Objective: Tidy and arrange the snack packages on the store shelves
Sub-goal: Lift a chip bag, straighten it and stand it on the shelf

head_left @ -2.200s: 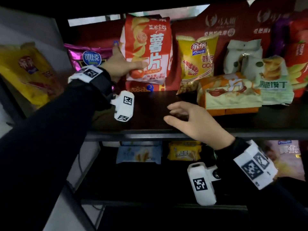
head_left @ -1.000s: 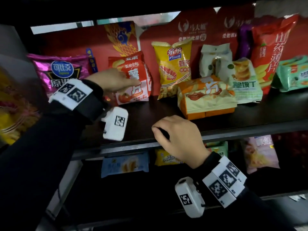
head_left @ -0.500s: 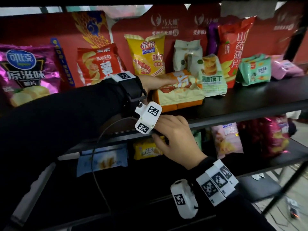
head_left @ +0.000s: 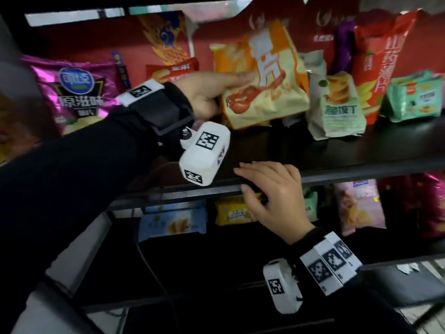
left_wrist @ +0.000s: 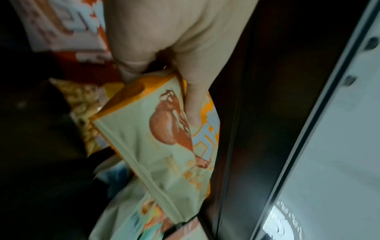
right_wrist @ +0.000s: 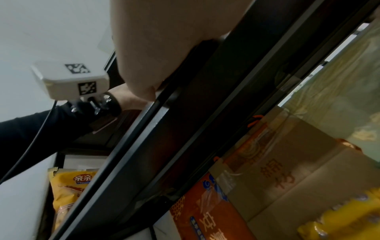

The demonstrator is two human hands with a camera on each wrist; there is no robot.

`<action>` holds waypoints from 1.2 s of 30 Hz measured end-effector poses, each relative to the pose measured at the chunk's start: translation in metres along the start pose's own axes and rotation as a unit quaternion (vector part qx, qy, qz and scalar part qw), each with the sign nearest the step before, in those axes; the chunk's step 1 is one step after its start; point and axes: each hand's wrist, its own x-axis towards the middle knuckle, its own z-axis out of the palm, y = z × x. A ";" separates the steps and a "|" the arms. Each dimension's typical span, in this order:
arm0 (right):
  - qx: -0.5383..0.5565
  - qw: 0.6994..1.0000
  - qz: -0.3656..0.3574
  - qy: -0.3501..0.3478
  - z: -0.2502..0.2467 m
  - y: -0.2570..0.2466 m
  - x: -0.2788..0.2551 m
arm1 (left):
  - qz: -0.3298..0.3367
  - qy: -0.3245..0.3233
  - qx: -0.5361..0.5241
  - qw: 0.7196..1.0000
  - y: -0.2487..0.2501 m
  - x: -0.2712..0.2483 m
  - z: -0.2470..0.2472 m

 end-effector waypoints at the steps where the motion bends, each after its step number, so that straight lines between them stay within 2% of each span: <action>1: 0.003 1.000 0.005 0.014 0.002 -0.001 0.001 | 0.023 0.017 -0.005 1.000 0.006 -0.009 -0.014; 5: -0.016 0.998 0.036 0.048 0.006 -0.010 0.007 | 0.091 0.117 -0.003 0.989 0.006 -0.034 -0.073; 8: -0.046 0.994 0.097 0.016 0.009 -0.026 0.020 | 0.117 0.196 0.010 0.973 -0.008 -0.038 -0.107; 11: -0.075 0.986 0.127 -0.071 0.015 -0.036 0.035 | 0.096 0.201 0.037 0.974 -0.017 -0.034 -0.120; 13: -0.100 0.982 0.126 -0.102 0.019 -0.037 0.041 | 0.069 0.199 0.060 0.976 -0.021 -0.031 -0.120; 18: -0.121 0.984 0.106 -0.076 0.021 -0.034 0.036 | 0.028 0.242 0.178 0.953 -0.032 -0.022 -0.126; 22: -0.117 0.988 0.090 -0.045 0.023 -0.033 0.032 | -0.027 0.183 0.220 0.958 -0.035 -0.025 -0.126; 24: -0.117 0.989 0.088 -0.037 0.024 -0.032 0.031 | -0.034 0.171 0.213 0.961 -0.040 -0.026 -0.125; 29: -0.119 0.989 0.086 -0.023 0.025 -0.032 0.029 | 0.004 0.157 0.143 0.977 -0.044 -0.028 -0.132; 33: -0.121 0.989 0.088 -0.023 0.024 -0.033 0.029 | 0.022 0.081 0.119 0.989 -0.049 -0.028 -0.133; 36: -0.120 0.989 0.084 -0.027 0.024 -0.032 0.029 | 0.024 0.062 0.103 0.992 -0.054 -0.023 -0.132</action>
